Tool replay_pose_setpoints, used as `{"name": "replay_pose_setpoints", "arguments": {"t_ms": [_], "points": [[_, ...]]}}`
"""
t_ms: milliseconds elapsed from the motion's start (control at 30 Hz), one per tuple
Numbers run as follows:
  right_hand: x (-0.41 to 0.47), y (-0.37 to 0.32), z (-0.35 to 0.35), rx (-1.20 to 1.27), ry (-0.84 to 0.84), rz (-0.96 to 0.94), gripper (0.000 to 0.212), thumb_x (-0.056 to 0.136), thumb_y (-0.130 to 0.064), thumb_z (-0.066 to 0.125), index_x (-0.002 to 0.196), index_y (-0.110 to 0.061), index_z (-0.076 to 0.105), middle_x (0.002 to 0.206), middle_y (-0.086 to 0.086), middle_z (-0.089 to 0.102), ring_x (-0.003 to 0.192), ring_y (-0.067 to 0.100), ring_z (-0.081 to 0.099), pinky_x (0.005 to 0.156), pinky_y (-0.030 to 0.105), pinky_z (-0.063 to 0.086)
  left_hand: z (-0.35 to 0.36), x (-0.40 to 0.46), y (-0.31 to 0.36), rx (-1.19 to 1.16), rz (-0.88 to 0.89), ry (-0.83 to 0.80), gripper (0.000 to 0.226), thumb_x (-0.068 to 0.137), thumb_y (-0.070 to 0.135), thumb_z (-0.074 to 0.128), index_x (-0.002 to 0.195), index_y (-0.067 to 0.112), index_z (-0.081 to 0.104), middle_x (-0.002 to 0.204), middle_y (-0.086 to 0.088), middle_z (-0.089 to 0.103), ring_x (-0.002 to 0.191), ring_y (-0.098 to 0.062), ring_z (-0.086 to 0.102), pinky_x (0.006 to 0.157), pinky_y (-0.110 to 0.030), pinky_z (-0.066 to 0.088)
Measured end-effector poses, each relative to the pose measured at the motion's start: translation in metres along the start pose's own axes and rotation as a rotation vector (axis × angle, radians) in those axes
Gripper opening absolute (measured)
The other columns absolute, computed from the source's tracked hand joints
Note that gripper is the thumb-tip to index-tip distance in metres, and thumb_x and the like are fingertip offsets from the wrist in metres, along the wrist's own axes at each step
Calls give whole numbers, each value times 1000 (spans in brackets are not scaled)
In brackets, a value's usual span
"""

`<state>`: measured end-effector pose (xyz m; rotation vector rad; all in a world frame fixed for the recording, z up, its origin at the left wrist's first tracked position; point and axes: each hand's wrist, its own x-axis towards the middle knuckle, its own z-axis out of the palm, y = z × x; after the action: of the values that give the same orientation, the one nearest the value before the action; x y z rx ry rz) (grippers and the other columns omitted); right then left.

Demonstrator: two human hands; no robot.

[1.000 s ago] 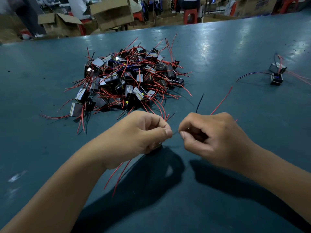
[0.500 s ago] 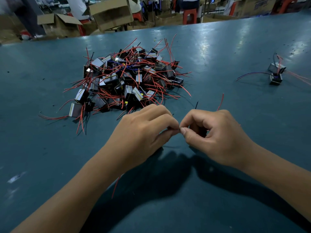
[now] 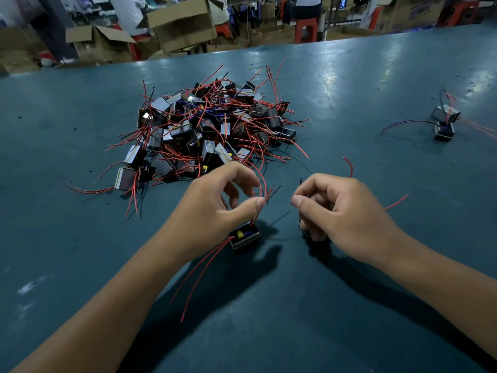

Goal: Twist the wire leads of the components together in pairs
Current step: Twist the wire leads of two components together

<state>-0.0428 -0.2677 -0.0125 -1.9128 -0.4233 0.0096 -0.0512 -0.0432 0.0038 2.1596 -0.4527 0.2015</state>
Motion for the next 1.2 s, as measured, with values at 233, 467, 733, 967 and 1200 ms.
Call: {"name": "replay_pose_setpoints", "arguments": {"t_ms": [233, 467, 733, 967, 1200], "points": [[1, -1, 3, 125, 18, 61, 12, 95, -16, 63, 84, -13, 62, 62, 6, 69, 47, 17, 61, 47, 21, 47, 15, 0, 2, -26, -4, 16, 7, 93, 18, 70, 90, 23, 68, 74, 17, 65, 58, 0, 51, 57, -12, 40], [0, 0, 5, 186, -5, 80, 15, 97, -16, 58, 109, -17, 67, 69, 8, 71, 55, 17, 63, 54, 22, 50, 8, 3, 0, -166, -77, -13, 8, 96, 8, 63, 93, 15, 64, 84, 0, 73, 67, -9, 63, 61, -19, 48], [1, 2, 5, 161, -13, 76, 13, 98, -15, 57, 109, -17, 64, 68, 7, 71, 53, 17, 63, 53, 22, 50, 7, 1, -8, 1, -55, -77, 15, 91, 14, 71, 98, 22, 61, 89, 8, 68, 75, -8, 61, 68, -32, 52], [1, 2, 8, 170, 39, 75, 9, 95, -16, 63, 87, -14, 60, 64, 8, 70, 49, 19, 62, 48, 22, 48, 13, 0, -9, 7, -20, -104, 7, 96, 28, 67, 91, 32, 64, 77, 19, 62, 65, -6, 55, 64, -27, 48], [1, -1, 13, 255, 81, 108, 7, 94, -7, 61, 89, -9, 64, 69, 5, 72, 57, 17, 66, 58, 30, 58, 21, 0, -5, -104, -23, -115, 11, 92, 35, 62, 89, 25, 66, 81, 0, 70, 70, -26, 62, 68, -48, 54]]}}
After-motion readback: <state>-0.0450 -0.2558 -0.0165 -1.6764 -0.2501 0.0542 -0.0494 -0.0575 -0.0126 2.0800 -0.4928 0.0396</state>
